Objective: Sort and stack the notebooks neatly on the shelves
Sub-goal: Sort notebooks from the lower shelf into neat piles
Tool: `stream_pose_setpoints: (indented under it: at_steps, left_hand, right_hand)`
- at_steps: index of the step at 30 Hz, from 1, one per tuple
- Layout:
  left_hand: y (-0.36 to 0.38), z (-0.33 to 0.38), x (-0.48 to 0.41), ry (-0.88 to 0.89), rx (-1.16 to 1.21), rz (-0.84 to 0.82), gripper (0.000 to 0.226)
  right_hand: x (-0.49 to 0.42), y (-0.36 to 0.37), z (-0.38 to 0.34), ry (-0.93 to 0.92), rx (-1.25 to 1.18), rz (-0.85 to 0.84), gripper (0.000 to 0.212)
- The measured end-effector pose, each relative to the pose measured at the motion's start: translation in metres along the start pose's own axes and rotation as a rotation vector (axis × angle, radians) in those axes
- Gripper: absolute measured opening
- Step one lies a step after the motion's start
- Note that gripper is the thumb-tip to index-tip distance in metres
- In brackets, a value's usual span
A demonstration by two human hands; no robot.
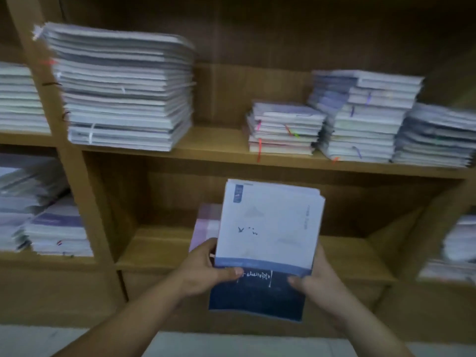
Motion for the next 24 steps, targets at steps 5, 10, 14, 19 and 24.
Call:
stream_pose_setpoints:
  at_steps: [5, 10, 14, 19, 24]
  left_hand:
    - [0.078, 0.008, -0.081, 0.124, -0.035, -0.004, 0.072]
    - [0.105, 0.006, -0.137, 0.217, -0.06, 0.037, 0.08]
    - [0.115, -0.008, -0.161, 0.24, -0.107, 0.068, 0.08]
    - [0.127, -0.039, -0.171, 0.195, -0.108, 0.093, 0.076]
    - [0.123, -0.059, -0.171, 0.154, -0.111, 0.105, 0.074]
  right_hand:
    - [-0.028, -0.086, 0.016, -0.084, -0.035, 0.213, 0.084]
    - [-0.067, -0.129, 0.018, -0.185, -0.095, 0.275, 0.091]
    - [-0.094, -0.138, 0.019, -0.235, -0.112, 0.338, 0.095]
    - [-0.122, -0.127, 0.031, -0.172, -0.111, 0.322, 0.099]
    - [-0.14, -0.114, 0.039, -0.115, -0.125, 0.278, 0.095]
Point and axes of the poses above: each hand's wrist, its own x-axis away from the middle knuckle, its own y-axis out of the palm, z = x × y, the point moved 7 cm from there along -x, towards the middle knuckle, and after that the axes turned 14 degrees about y, right-handed, at the moved point
